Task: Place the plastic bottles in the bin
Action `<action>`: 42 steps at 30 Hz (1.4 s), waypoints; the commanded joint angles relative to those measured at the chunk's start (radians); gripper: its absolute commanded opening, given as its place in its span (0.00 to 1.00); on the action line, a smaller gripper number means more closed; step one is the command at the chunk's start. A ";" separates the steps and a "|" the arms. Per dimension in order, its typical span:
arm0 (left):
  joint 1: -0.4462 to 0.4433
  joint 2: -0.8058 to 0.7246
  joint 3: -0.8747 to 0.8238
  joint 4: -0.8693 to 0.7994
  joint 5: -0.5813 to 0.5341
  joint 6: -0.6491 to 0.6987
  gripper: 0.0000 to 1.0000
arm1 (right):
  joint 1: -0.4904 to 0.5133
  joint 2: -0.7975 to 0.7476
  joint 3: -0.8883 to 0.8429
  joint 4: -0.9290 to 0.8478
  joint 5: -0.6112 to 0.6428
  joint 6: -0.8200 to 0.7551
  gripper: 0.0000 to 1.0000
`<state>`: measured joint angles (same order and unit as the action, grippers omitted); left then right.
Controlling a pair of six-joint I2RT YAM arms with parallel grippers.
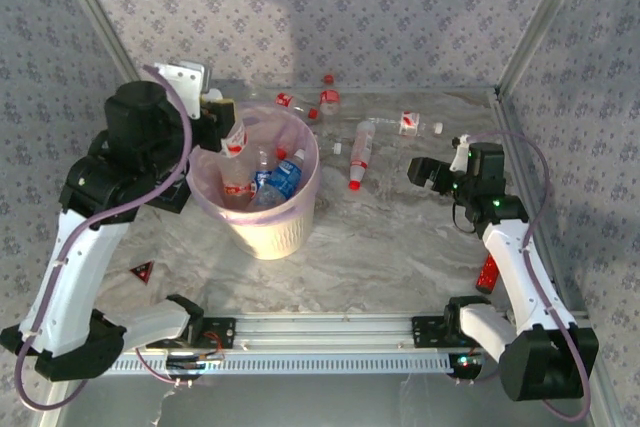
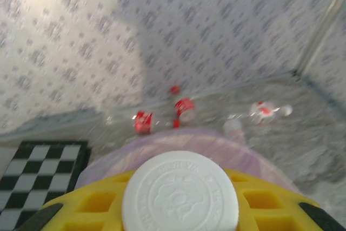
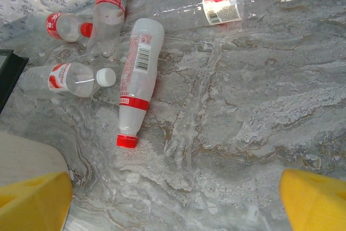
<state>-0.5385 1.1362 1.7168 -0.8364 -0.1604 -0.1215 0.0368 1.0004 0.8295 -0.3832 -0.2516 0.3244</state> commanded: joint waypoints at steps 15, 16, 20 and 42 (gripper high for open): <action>0.000 -0.208 -0.652 0.197 -0.030 -0.145 0.00 | -0.002 0.021 -0.007 0.048 -0.028 0.042 1.00; 0.000 -0.208 -0.670 0.203 -0.018 -0.143 0.00 | -0.002 0.024 -0.008 0.052 -0.032 0.044 1.00; 0.000 -0.166 -0.698 0.179 0.010 -0.125 0.00 | 0.000 0.033 -0.006 0.058 -0.037 0.050 1.00; -0.001 -0.079 -0.408 -0.022 0.087 -0.070 0.68 | 0.016 0.162 0.041 0.028 -0.047 0.084 1.00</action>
<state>-0.5385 1.0561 1.2064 -0.7300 -0.1120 -0.2188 0.0456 1.1557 0.8310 -0.3439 -0.2783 0.3943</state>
